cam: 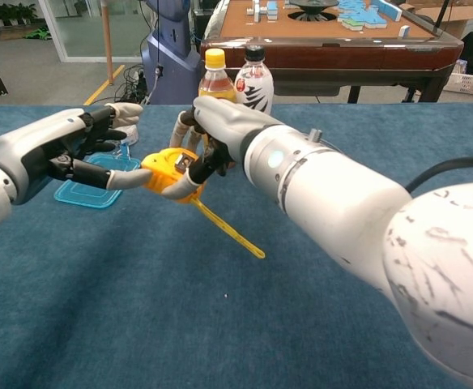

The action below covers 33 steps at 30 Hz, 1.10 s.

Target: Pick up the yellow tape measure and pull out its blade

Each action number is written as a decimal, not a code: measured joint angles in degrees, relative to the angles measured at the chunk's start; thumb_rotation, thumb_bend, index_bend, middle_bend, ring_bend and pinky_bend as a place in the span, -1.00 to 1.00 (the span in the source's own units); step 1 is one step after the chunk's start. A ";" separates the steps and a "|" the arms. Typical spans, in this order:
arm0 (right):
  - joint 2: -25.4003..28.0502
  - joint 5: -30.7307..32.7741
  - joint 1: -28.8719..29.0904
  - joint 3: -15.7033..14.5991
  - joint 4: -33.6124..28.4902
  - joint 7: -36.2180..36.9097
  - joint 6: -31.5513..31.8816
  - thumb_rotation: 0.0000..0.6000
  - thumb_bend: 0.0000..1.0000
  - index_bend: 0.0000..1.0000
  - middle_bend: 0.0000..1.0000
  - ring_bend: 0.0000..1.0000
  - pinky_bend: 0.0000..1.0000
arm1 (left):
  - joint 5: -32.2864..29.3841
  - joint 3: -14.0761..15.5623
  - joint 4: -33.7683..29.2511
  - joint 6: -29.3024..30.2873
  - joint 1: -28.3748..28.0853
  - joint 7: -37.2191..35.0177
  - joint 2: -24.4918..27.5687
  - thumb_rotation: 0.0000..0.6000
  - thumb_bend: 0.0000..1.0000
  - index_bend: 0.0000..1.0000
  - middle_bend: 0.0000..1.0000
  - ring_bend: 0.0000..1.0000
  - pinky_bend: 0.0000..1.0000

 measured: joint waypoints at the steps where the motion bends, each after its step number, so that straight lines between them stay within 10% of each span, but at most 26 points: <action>1: -0.07 0.02 0.03 0.05 0.09 0.05 -0.10 1.00 0.39 0.49 0.47 0.42 -0.17 | -0.05 -0.04 0.07 -0.04 -0.01 -0.13 -0.03 1.00 -0.54 -1.00 -1.00 -1.00 -1.00; 33: 0.77 1.33 0.42 0.88 -0.15 1.35 -2.25 1.00 0.39 0.49 0.47 0.43 -0.17 | 0.11 -0.46 2.79 -1.39 -0.27 -4.36 -0.96 1.00 -0.54 -1.00 -1.00 -1.00 -1.00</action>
